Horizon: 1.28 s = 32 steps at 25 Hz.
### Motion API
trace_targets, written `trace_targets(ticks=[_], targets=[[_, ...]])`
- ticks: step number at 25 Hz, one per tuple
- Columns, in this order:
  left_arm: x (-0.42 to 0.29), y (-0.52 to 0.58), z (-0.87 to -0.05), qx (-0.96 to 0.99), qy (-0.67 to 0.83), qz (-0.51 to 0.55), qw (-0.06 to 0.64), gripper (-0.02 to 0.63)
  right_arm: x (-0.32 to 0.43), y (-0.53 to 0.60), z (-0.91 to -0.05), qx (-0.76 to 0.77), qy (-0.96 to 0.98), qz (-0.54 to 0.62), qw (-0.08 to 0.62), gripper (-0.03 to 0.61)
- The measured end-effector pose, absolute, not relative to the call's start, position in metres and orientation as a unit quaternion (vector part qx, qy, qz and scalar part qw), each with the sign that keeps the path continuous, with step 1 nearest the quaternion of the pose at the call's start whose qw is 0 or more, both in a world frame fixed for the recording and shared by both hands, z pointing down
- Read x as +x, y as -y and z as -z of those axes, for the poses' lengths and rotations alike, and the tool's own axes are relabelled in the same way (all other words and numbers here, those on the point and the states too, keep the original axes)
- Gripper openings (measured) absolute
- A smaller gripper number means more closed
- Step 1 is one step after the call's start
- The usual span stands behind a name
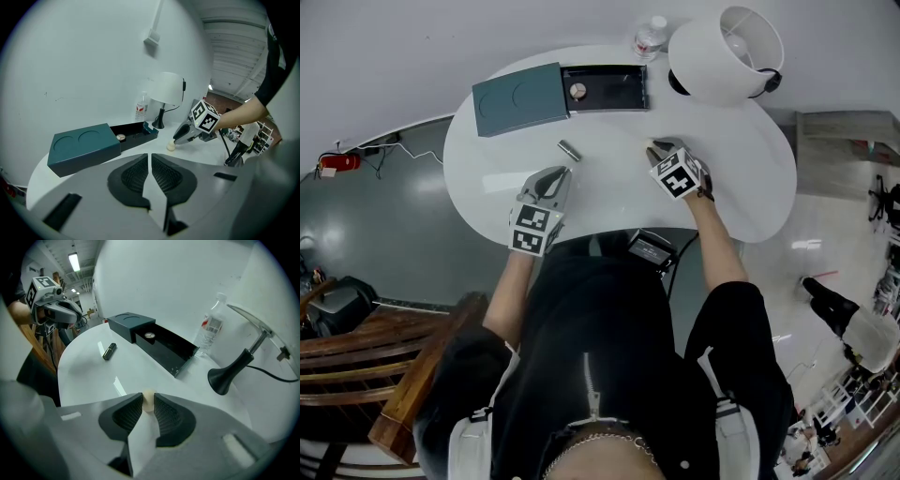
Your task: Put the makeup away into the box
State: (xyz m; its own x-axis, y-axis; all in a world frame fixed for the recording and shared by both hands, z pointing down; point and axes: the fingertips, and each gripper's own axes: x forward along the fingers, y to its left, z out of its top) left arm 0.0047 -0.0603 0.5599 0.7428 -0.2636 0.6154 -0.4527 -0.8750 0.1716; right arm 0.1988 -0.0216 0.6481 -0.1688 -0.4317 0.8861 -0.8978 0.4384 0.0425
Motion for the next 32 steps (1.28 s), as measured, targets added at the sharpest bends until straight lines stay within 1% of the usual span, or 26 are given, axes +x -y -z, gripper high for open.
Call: trace_targets(ticks=[11, 21, 26, 32], targets=[[0.0, 0.067, -0.561, 0.919, 0.205, -0.297, 0.161, 0.015, 0.197, 0.044, -0.619, 0.469, 0.731, -0.245, 0.43, 0.072], [-0.013, 0.076, -0.562, 0.913, 0.229, -0.291, 0.17, 0.015, 0.18, 0.097, -0.579, 0.467, 0.76, -0.202, 0.405, 0.072], [-0.025, 0.084, -0.564, 0.908, 0.247, -0.289, 0.175, 0.015, 0.171, 0.124, -0.573, 0.469, 0.765, -0.204, 0.392, 0.072], [-0.04, 0.093, -0.567, 0.898, 0.274, -0.289, 0.187, 0.015, 0.157, 0.159, -0.582, 0.458, 0.771, -0.2, 0.395, 0.072]])
